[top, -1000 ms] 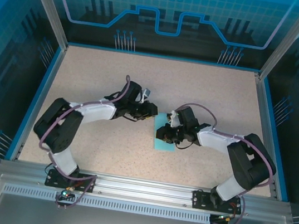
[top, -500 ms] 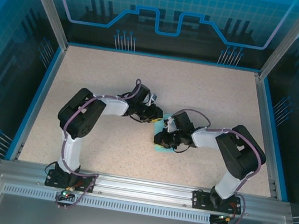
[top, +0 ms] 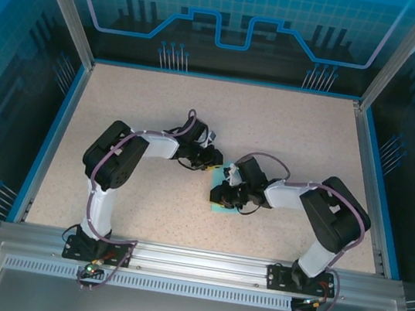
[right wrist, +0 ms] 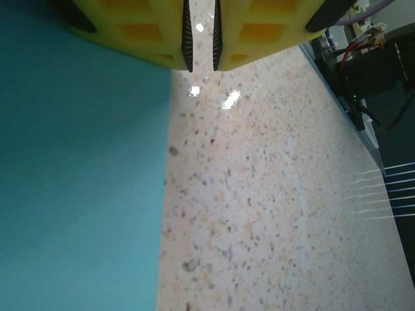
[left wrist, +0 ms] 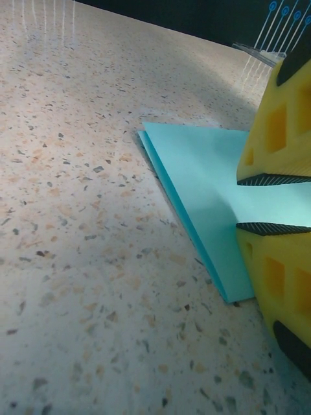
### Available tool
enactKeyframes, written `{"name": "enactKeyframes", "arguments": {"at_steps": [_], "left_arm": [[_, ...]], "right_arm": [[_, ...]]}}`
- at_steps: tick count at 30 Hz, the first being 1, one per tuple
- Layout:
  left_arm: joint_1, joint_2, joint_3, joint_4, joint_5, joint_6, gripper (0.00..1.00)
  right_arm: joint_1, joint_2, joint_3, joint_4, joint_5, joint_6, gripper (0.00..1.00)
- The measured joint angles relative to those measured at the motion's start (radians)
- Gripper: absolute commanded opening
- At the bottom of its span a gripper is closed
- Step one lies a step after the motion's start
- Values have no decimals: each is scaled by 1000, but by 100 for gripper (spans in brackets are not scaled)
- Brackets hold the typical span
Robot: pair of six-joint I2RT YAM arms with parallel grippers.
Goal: Fold a paper plane with a square sheet of paper (pick it up from the middle)
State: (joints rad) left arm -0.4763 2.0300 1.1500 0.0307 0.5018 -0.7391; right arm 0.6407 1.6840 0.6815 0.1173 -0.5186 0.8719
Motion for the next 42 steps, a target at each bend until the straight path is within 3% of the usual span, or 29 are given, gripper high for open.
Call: {"name": "enactKeyframes", "arguments": {"at_steps": [5,9,13,24,29,34,42], "left_arm": [[2,0,20,-27,1,39,27],[2,0,37,-39,5,60,28],[1,0,39,-53,5,70,29],[1,-8,38,-63,16,88,33],[-6,-92,37,-80,27,88,33],[-42,-192,5,-82,28,78,30],[-113,-208,-127,-109,26,57,27]], "right_arm": [[-25,-172,-5,-106,76,-18,31],[-109,-270,-39,-172,128,-49,38],[-171,-262,-73,-238,150,-72,40],[-175,-201,-80,-253,135,-84,42],[-175,-230,-80,-279,153,-89,43],[-176,-295,-80,-316,187,-95,45],[-177,-319,-80,-341,201,-100,47]]}}
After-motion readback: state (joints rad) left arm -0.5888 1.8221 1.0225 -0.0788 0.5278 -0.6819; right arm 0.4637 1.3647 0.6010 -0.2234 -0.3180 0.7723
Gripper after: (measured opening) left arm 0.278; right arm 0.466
